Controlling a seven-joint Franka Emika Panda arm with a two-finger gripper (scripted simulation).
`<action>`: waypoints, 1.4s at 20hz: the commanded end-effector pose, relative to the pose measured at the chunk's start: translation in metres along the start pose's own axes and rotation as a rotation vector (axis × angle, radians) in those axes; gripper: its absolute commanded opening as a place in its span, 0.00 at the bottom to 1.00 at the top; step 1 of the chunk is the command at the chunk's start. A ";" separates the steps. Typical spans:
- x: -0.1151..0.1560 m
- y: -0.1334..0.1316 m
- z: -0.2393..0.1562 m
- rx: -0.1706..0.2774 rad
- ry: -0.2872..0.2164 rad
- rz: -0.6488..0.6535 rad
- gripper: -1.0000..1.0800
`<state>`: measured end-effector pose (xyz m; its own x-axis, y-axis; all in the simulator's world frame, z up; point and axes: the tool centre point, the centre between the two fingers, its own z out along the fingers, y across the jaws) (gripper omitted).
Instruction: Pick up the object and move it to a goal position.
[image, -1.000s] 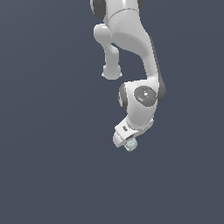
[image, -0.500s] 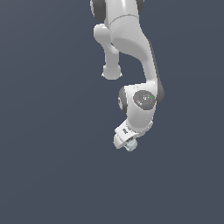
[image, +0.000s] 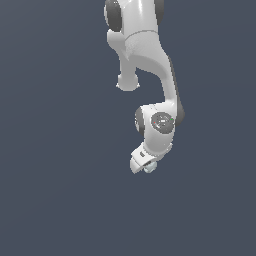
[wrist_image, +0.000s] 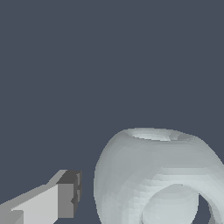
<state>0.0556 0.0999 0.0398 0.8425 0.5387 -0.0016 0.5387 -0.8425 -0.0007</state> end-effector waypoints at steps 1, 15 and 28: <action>0.001 0.000 0.000 -0.001 0.002 0.000 0.00; 0.001 -0.001 -0.005 -0.001 0.002 0.000 0.00; 0.001 -0.019 -0.089 -0.002 0.001 -0.001 0.00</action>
<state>0.0476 0.1134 0.1135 0.8425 0.5388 -0.0016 0.5388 -0.8425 0.0000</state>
